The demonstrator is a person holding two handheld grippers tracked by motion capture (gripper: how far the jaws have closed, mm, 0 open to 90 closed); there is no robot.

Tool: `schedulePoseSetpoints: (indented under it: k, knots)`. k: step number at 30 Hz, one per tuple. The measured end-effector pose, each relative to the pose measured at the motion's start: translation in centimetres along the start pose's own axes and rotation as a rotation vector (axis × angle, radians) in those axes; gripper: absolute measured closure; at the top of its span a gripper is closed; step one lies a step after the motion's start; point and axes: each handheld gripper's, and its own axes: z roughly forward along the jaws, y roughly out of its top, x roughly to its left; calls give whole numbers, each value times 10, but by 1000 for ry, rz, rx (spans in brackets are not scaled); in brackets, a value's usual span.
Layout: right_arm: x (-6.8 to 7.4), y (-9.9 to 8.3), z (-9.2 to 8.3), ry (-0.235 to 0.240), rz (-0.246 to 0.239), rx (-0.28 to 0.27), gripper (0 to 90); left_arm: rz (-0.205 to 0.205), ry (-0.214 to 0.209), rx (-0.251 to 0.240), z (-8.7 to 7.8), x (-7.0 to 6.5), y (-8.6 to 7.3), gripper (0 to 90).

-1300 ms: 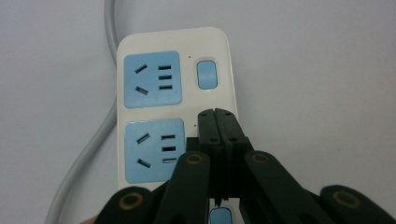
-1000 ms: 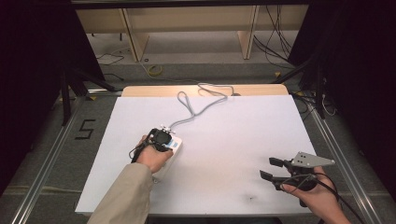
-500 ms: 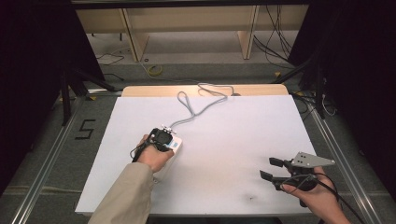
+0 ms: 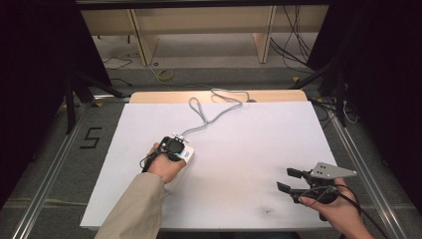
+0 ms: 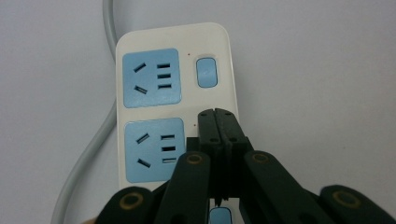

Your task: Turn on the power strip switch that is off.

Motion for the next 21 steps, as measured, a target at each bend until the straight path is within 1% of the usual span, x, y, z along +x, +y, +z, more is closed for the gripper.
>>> schedulePoseSetpoints:
  k: [6,10,14,21]
  knots:
    - [0,0,0,-1,0,-2,344,0,-1,1,0,0,0,900]
    - [0,0,0,-1,0,-2,344,-4,7,2,0,-1,0,900]
    - [0,0,0,-2,0,-2,344,3,12,12,1,-2,2,900]
    - [1,0,0,-3,0,-1,344,-7,17,24,1,-2,2,900]
